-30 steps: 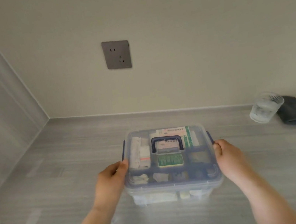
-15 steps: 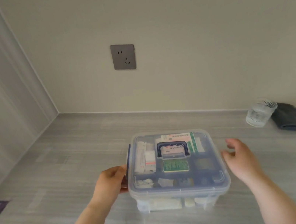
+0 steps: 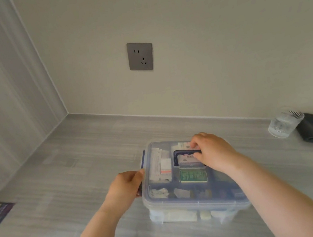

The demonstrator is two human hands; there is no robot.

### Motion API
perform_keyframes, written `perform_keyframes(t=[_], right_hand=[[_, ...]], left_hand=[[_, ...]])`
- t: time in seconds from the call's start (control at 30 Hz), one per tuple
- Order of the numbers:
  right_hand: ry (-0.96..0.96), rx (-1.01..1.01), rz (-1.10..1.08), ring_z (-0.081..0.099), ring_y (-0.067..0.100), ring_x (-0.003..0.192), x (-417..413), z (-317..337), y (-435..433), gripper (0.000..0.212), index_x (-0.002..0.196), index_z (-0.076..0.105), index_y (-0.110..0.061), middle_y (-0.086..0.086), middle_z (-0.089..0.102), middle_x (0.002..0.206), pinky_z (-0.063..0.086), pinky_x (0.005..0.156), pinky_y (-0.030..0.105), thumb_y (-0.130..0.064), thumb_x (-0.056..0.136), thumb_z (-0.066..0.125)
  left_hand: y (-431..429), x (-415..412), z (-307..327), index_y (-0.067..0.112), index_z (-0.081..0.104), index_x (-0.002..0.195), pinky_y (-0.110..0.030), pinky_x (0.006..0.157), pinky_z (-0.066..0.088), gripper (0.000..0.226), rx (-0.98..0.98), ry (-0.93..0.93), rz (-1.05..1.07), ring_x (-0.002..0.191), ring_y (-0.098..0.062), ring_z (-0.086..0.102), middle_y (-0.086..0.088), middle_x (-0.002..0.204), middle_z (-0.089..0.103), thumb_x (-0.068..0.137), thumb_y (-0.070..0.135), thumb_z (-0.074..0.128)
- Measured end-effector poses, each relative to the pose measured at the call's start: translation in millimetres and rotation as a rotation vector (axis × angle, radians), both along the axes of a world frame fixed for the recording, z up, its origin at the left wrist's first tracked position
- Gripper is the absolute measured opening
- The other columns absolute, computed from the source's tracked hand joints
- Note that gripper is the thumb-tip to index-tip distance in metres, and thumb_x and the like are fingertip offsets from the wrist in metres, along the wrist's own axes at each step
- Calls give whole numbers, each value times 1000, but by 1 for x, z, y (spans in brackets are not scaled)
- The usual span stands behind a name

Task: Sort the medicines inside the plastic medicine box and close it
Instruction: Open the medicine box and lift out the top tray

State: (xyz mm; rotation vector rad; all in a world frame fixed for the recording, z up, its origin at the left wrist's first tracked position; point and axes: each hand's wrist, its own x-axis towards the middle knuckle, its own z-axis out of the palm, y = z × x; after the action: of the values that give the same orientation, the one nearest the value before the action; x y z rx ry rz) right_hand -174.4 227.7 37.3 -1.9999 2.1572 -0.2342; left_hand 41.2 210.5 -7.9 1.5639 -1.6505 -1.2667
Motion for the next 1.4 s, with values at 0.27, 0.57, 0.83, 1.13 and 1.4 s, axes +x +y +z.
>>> perform_keyframes(t=[0.27, 0.57, 0.83, 1.13, 1.4], right_hand=[[256, -24, 107, 45, 29, 102, 12, -4, -1, 31, 108, 42, -5, 16, 49, 113, 27, 72, 29, 7, 80, 35], [140, -168, 115, 47, 27, 90, 13, -3, 16, 40, 115, 39, -10, 12, 55, 113, 27, 69, 29, 9, 80, 37], [-129, -523, 17, 58, 33, 91, -26, 47, 9, 24, 98, 61, -2, 19, 66, 100, 33, 74, 29, 6, 80, 48], [-326, -488, -283, 60, 35, 96, -116, 26, -63, 26, 95, 64, 1, 22, 68, 102, 32, 64, 20, 9, 78, 46], [-394, -138, -425, 59, 35, 97, -143, -59, -91, 20, 98, 64, -1, 24, 66, 105, 30, 65, 21, 0, 81, 54]], left_hand=[[-2, 9, -9, 7, 59, 82, -19, 52, 54, 28, 85, 88, 93, 45, -10, 61, 6, 39, 62, 91, 2, 33], [21, 10, -8, 24, 39, 128, -14, 89, 32, 40, -270, 176, 90, 111, -6, 43, 10, 117, 47, 89, 21, 45], [18, -5, -3, 11, 40, 129, -34, 103, 28, 39, -501, -123, 23, 125, -24, 39, -7, 133, 47, 90, 15, 44], [-8, -49, 4, 16, 45, 126, -32, 110, 22, 40, -581, -404, -286, 129, -21, 36, -5, 137, 46, 87, 25, 51], [-7, -53, 1, 7, 66, 99, -47, 91, 33, 38, -680, -497, -286, 99, -33, 63, -15, 101, 71, 66, 25, 59]])
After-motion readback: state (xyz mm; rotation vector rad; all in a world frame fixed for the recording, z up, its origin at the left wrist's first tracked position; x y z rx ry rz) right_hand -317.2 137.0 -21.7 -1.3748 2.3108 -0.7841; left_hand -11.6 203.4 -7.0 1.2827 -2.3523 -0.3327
